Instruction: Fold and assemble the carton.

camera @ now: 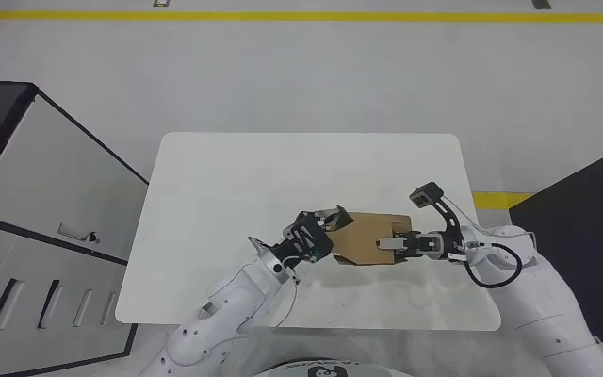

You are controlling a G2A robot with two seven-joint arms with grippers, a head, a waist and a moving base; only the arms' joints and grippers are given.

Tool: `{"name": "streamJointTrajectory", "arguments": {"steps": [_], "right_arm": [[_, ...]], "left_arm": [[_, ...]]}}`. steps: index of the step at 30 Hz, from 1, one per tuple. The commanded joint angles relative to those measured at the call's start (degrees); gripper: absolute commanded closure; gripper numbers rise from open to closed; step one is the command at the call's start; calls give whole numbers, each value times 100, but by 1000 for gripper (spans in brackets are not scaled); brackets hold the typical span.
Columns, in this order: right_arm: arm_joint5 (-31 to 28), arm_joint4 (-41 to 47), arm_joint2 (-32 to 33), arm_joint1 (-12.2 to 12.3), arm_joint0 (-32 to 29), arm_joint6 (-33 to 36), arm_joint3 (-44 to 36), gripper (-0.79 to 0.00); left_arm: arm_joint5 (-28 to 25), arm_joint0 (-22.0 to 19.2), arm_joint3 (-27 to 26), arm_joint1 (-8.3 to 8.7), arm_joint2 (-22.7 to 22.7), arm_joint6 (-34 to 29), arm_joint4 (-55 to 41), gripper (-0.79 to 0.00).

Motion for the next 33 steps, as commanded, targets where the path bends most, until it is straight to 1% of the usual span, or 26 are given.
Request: {"name": "streamJointTrajectory", "arguments": {"steps": [1, 13, 29, 33], "right_arm": [[-15, -5, -1, 3, -1, -16, 10, 0], [0, -81, -44, 27, -7, -1, 41, 0], [118, -231, -200, 52, 1, 116, 1, 0], [88, -227, -186, 60, 3, 86, 29, 0]], "left_arm": [[-1, 7, -7, 3, -7, -1, 17, 0], [-14, 65, -57, 22, -42, -43, 70, 0], [-142, 58, -45, 33, 76, -56, 215, 0], [-62, 58, -31, 35, 33, -77, 203, 0]]}}
